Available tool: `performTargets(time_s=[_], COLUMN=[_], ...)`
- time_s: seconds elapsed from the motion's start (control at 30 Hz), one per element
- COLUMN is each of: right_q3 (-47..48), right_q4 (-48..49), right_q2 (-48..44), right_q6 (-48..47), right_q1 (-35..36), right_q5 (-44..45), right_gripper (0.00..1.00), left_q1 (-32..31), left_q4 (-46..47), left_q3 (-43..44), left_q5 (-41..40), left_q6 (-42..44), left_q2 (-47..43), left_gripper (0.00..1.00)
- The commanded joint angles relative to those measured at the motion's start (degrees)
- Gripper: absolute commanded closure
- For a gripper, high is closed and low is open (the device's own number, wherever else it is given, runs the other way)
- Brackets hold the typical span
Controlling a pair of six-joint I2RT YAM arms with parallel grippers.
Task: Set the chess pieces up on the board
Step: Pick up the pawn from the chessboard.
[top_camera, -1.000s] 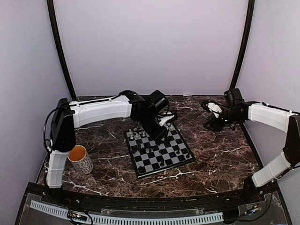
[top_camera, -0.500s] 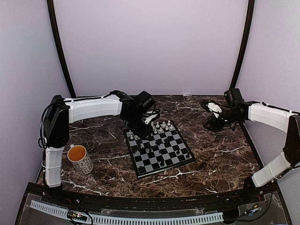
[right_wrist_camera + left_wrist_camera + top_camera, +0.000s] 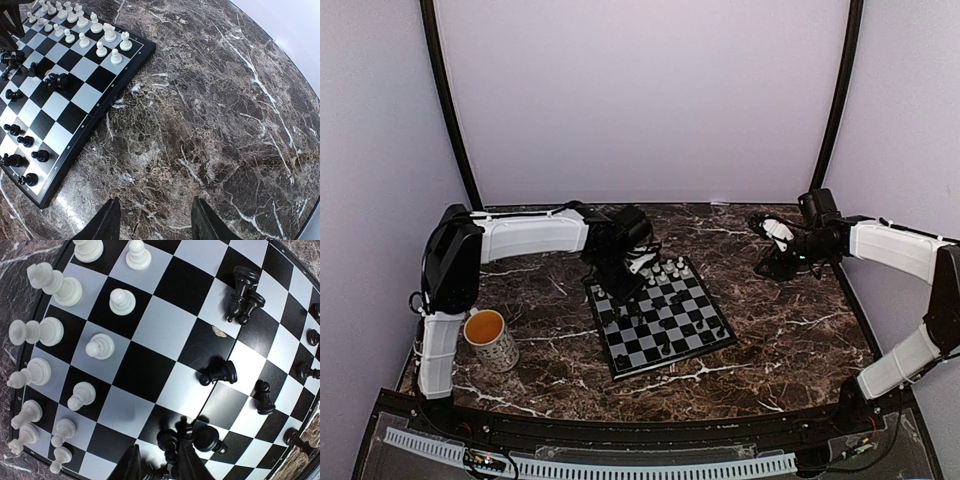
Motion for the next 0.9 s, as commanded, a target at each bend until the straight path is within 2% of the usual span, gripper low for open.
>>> performTargets(time_s=[0.0, 0.3, 0.63, 0.87], right_q3=[0.21, 0.21, 0.26, 0.15], right_q4=[0.12, 0.10, 0.02, 0.10], right_q2=[0.60, 0.70, 0.78, 0.71], right_q6=[-0.15, -0.16, -0.16, -0.28], right_q1=[0.48, 0.48, 0.57, 0.56], right_q5=[0.17, 0.11, 0.10, 0.45], right_gripper=[0.50, 0.50, 0.51, 0.51], left_q1=[0.32, 0.36, 0.36, -0.35], left_q4=[-1.19, -2.06, -5.17, -3.60], left_q3=[0.18, 0.84, 4.74, 6.50], left_q5=[1.13, 1.85, -1.33, 1.04], left_q6=[-0.18, -0.27, 0.47, 1.44], left_q2=[0.48, 1.69, 0.32, -1.76], left_gripper=[0.73, 0.82, 0.99, 1.00])
